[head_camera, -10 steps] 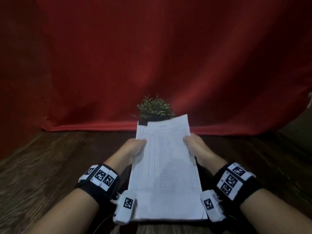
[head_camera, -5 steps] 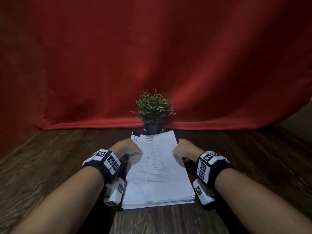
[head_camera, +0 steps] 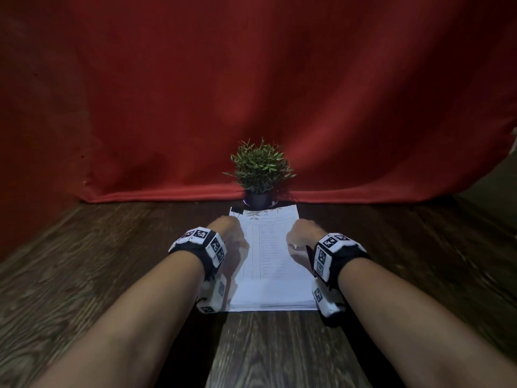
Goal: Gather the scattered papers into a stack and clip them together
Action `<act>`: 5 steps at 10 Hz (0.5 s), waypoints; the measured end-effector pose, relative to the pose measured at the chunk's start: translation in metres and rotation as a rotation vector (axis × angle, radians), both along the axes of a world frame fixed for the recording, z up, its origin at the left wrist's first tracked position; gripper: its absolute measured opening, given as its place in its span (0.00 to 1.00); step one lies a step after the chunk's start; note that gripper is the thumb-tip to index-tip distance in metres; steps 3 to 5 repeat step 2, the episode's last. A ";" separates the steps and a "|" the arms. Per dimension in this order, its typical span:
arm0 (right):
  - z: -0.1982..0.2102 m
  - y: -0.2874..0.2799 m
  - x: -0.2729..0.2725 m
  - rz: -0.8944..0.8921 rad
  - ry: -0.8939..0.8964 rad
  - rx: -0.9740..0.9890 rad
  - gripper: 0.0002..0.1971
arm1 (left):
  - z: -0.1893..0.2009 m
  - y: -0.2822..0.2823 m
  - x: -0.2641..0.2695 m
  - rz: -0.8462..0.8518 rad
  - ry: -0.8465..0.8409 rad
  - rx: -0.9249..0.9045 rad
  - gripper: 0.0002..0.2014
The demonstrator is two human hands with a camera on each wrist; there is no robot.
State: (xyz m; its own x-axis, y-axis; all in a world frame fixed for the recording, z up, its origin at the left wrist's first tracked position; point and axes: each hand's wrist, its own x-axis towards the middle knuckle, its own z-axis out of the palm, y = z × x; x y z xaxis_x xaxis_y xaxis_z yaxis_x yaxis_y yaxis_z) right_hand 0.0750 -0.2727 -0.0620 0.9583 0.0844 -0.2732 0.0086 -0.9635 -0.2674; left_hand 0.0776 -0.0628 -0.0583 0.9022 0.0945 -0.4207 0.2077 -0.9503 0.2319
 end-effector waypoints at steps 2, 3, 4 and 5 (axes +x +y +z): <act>0.033 -0.036 -0.047 0.225 -0.302 0.109 0.25 | 0.044 -0.003 -0.081 -0.014 -0.335 0.090 0.36; 0.033 -0.036 -0.047 0.225 -0.302 0.109 0.25 | 0.044 -0.003 -0.081 -0.014 -0.335 0.090 0.36; 0.033 -0.036 -0.047 0.225 -0.302 0.109 0.25 | 0.044 -0.003 -0.081 -0.014 -0.335 0.090 0.36; 0.033 -0.036 -0.047 0.225 -0.302 0.109 0.25 | 0.044 -0.003 -0.081 -0.014 -0.335 0.090 0.36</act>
